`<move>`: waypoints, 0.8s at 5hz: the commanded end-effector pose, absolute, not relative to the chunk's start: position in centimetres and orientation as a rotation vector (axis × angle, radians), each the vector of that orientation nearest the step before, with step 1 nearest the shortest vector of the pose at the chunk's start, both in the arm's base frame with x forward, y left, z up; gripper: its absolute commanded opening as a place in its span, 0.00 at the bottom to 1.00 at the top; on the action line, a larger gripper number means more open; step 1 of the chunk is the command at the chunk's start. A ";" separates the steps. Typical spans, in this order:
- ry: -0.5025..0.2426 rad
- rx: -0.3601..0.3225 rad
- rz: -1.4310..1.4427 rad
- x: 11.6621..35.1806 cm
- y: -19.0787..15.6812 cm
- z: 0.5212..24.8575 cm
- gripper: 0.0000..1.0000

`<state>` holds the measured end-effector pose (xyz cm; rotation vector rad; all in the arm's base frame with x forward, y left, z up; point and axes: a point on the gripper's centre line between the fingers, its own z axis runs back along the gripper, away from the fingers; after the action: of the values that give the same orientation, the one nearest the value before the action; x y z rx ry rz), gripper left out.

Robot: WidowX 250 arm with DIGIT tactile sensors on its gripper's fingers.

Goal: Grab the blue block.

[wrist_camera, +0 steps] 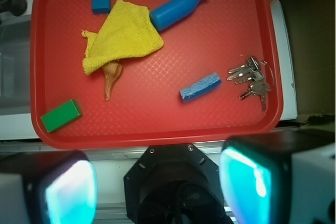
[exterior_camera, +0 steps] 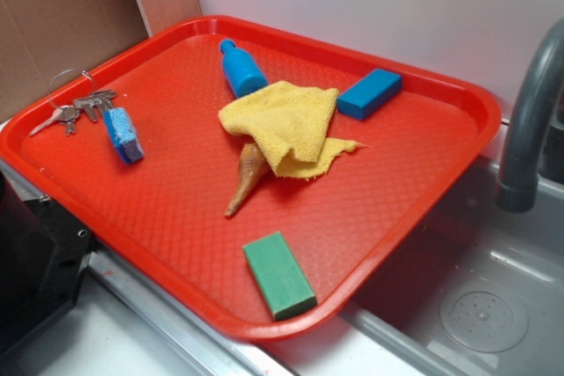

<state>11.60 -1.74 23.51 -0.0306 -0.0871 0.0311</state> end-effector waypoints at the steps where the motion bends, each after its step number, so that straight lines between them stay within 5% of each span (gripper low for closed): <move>1: -0.087 -0.031 0.031 11.6 -1.7 23.5 1.00; 2: -0.035 0.160 0.107 16.6 -1.2 18.5 1.00; 4: -0.224 0.048 0.042 24.2 -5.7 15.2 1.00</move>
<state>23.21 -4.93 13.26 0.0671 -0.1642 0.0487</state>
